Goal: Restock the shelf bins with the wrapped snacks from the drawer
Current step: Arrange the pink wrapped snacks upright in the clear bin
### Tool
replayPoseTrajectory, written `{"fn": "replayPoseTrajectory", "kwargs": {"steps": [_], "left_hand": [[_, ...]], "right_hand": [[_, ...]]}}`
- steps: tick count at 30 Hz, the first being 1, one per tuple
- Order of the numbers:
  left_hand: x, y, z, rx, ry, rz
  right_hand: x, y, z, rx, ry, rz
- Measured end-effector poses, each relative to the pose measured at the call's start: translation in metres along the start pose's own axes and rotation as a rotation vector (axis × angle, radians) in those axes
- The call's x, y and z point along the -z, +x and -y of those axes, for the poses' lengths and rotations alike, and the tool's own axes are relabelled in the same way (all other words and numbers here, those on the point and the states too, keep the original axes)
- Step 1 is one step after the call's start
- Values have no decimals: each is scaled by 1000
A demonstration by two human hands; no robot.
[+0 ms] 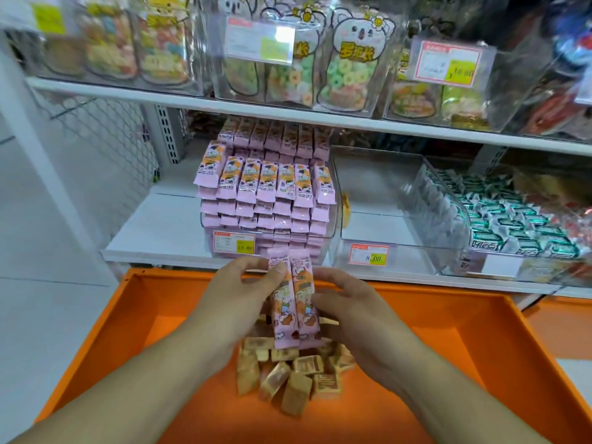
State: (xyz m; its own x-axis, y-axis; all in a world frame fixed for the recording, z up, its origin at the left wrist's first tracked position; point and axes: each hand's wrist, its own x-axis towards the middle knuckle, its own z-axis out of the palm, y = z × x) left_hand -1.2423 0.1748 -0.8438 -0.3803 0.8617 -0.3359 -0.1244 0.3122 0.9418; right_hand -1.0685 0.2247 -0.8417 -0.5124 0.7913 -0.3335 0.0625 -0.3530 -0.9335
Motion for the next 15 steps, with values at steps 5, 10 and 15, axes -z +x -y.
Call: {"fn": "replayPoseTrajectory", "kwargs": {"steps": [5,10,15], "left_hand": [[0,12,-1,17,70,99],[4,16,2,6,131,152],[4,6,-3,-10,96,154]], "right_hand": [[5,11,4,4,16,-18],[9,12,7,63,-64,-63],[14,6,12,88,-226,-53]]}}
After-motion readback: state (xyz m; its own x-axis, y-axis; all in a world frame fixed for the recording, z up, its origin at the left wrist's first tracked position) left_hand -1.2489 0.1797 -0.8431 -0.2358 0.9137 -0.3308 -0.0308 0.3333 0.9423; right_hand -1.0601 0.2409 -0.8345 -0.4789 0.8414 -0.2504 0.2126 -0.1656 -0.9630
